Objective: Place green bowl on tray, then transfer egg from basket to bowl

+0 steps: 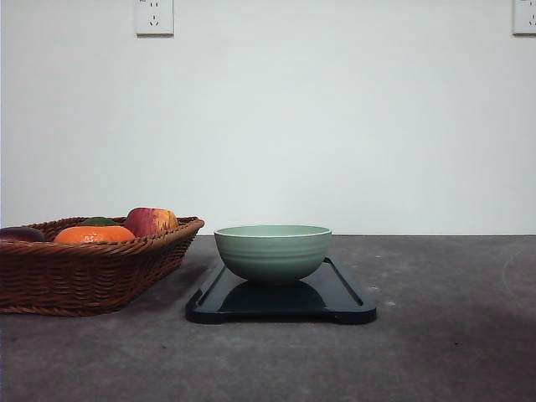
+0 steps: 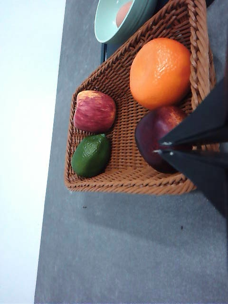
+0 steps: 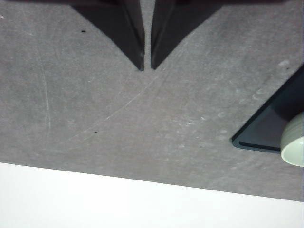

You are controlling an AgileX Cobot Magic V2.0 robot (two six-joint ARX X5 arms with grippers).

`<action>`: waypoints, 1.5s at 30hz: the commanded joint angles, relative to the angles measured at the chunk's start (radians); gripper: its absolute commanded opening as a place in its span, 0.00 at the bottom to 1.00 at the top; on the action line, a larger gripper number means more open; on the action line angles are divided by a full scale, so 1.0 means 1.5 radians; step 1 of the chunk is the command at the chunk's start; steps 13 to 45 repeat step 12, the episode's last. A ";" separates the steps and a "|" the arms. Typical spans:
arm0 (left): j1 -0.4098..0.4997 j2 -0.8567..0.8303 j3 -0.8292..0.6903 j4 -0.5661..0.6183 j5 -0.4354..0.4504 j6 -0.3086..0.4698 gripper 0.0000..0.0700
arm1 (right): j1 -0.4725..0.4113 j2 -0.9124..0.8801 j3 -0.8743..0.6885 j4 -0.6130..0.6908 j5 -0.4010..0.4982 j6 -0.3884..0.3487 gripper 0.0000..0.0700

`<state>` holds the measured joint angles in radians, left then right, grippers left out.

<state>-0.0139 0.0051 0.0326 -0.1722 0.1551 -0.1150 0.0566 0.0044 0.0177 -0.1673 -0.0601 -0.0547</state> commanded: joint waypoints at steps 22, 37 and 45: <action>0.001 -0.001 -0.012 -0.005 -0.001 0.011 0.00 | -0.001 -0.001 -0.004 0.006 -0.001 0.007 0.02; 0.001 -0.001 -0.012 -0.005 -0.001 0.011 0.00 | -0.001 -0.001 -0.004 0.006 -0.001 0.007 0.02; 0.001 -0.001 -0.012 -0.005 -0.001 0.011 0.00 | -0.001 -0.001 -0.004 0.006 -0.001 0.007 0.02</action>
